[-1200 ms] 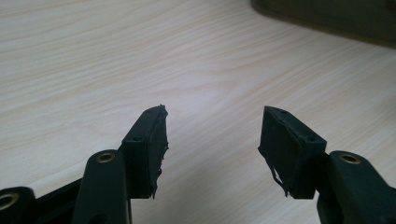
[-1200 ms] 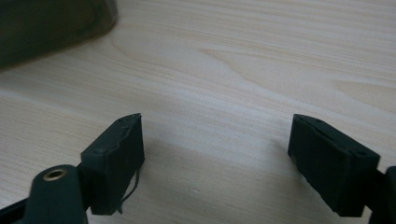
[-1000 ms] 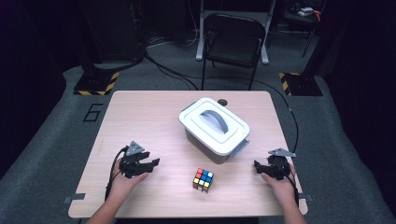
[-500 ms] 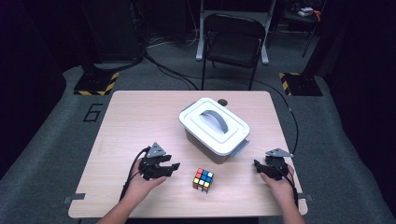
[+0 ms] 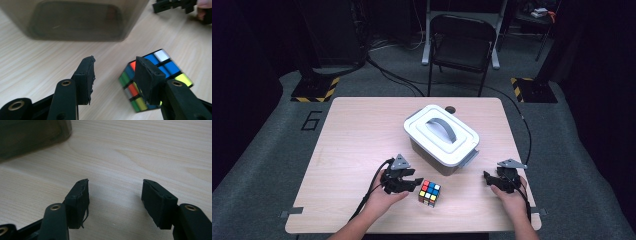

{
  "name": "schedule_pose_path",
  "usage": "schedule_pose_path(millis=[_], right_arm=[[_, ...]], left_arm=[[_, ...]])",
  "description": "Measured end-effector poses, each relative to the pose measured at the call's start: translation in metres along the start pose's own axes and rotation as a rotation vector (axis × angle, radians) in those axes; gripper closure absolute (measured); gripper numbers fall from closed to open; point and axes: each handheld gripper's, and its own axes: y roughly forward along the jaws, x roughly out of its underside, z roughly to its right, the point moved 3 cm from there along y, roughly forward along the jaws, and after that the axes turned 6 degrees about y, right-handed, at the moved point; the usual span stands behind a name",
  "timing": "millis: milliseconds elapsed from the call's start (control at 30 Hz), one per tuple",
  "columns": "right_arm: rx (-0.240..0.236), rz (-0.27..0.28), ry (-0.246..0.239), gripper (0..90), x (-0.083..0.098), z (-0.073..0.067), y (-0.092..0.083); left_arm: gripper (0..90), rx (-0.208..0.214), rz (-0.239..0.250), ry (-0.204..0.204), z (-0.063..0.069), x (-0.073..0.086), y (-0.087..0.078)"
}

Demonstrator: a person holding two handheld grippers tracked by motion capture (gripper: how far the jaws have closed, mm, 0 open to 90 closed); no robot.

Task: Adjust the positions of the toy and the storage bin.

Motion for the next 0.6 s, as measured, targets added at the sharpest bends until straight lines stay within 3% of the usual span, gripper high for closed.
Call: schedule_pose_path(millis=[67, 333, 600], right_arm=[[-0.002, -0.001, -0.003, 38.3, 0.0, 0.0, 0.0], [-0.003, 0.001, -0.006, 36.3, 0.0, 0.0, 0.001], [-0.005, 0.002, -0.003, 35.6, 0.0, 0.0, 0.001]], left_arm=[[50.7, 0.031, 0.006, 0.005, 0.007, -0.004, 0.005], [49.0, 0.061, 0.0, 0.01, 0.012, -0.004, 0.018], [48.6, 0.115, 0.014, -0.026, 0.015, -0.005, 0.026]])
